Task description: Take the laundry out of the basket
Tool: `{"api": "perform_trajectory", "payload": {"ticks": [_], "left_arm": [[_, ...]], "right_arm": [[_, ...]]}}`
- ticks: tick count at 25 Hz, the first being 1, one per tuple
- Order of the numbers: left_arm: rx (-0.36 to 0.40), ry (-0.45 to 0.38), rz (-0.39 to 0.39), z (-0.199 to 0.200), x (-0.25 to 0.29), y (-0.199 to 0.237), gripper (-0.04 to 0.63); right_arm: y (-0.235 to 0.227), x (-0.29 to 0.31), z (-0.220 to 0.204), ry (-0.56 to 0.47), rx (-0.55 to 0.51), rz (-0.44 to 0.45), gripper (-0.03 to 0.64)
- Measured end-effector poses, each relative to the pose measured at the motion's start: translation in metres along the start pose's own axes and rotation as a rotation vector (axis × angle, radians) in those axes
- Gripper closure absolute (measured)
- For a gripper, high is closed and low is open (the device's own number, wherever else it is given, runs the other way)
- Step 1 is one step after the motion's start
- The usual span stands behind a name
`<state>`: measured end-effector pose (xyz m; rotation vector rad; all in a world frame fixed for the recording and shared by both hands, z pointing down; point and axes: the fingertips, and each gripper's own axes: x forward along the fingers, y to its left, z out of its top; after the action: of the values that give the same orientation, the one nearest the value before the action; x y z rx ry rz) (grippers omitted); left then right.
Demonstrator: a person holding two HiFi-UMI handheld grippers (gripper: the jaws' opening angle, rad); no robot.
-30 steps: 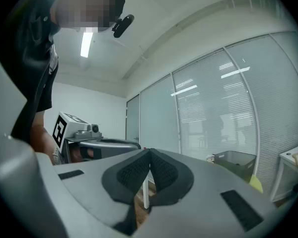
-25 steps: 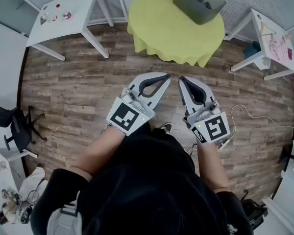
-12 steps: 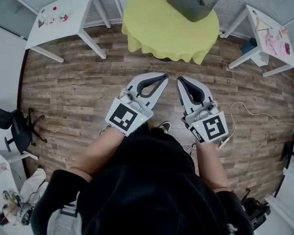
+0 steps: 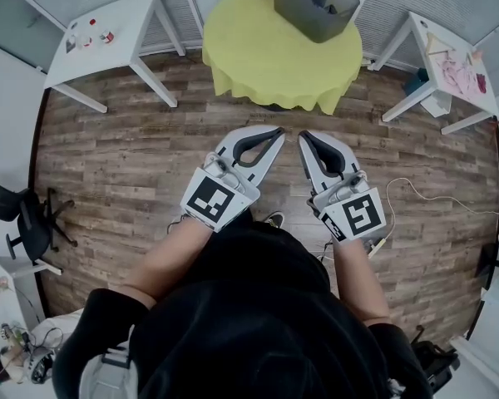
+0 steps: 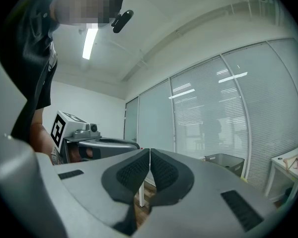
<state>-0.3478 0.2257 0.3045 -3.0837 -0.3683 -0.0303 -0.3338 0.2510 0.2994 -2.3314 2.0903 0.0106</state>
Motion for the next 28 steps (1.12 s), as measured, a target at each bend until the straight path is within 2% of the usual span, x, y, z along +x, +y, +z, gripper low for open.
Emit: {"api": "perform_trajectory", "payload": {"ticks": [9, 28], "left_arm": [[-0.015, -0.015, -0.018, -0.005, 0.025, 0.026, 0.586], [-0.041, -0.030, -0.072, -0.020, 0.110, 0.164, 0.586]], "right_arm": [[-0.029, 0.022, -0.006, 0.022, -0.011, -0.018, 0.594], [-0.126, 0.149, -0.022, 0.068, -0.006, -0.079, 0.594]]}}
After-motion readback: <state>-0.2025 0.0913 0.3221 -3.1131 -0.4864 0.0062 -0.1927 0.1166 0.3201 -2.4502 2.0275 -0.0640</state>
